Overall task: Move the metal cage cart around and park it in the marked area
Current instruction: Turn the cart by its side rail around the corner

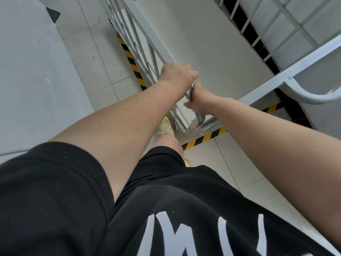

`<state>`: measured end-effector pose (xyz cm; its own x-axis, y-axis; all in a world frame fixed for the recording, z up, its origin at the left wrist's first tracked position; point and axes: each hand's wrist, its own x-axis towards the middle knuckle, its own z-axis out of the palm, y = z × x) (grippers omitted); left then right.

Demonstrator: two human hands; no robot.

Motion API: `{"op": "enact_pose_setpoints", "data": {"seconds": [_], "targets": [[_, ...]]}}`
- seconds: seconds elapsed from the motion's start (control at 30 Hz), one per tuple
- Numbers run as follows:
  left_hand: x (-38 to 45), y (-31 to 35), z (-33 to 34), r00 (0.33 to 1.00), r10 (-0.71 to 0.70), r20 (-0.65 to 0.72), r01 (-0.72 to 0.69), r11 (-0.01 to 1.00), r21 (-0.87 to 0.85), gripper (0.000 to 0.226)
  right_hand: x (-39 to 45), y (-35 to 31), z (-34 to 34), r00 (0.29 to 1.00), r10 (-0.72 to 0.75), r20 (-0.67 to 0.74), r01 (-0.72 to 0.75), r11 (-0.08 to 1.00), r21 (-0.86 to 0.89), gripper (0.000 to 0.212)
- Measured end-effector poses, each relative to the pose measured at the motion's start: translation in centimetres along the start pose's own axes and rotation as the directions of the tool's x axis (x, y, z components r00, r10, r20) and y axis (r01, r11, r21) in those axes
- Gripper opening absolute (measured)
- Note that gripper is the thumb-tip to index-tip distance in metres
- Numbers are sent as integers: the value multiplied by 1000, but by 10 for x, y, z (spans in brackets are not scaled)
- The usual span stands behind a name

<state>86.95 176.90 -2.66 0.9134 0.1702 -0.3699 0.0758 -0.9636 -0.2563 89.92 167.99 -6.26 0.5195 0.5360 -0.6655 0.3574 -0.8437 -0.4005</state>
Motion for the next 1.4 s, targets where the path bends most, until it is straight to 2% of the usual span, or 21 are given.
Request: {"op": "enact_pose_setpoints", "data": {"seconds": [0.2, 0.3, 0.37, 0.43, 0.53, 0.6, 0.67, 0.77, 0.93, 1.4], "targets": [[-2, -1, -8, 999, 26, 35, -27, 1000, 17, 45, 0, 3, -4, 1000, -25, -8, 24, 999, -33, 53], [0, 0, -7, 998, 22, 53, -23, 1000, 20, 46, -12, 17, -23, 999, 6, 43, 1, 983, -182, 70], [1, 2, -7, 996, 6, 85, -14, 996, 87, 39, -23, 32, -37, 989, 98, 115, -39, 901, -431, 76], [5, 5, -4, 995, 44, 90, -61, 979, 195, 29, -30, 45, -44, 977, 152, 149, -28, 787, -617, 71], [13, 16, 14, 954, 224, 197, -256, 955, 152, 45, -30, 49, -36, 985, 93, 147, 44, 683, -729, 69], [16, 22, 24, 927, 299, 227, -322, 944, 75, 49, -29, 47, -23, 989, 16, 150, 109, 610, -785, 69], [21, 23, 25, 927, 311, 209, -320, 948, 5, 48, -26, 46, -14, 990, -57, 133, 142, 566, -812, 69], [27, 20, 24, 914, 332, 234, -330, 943, -49, 43, -21, 50, -13, 991, -95, 91, 130, 590, -797, 68], [27, 21, 25, 920, 311, 240, -312, 950, -35, 42, -17, 53, -11, 985, -168, 33, 129, 599, -790, 66], [23, 26, 20, 924, 297, 240, -301, 953, -20, 38, -19, 61, -10, 970, -243, 1, 153, 611, -777, 65]]}}
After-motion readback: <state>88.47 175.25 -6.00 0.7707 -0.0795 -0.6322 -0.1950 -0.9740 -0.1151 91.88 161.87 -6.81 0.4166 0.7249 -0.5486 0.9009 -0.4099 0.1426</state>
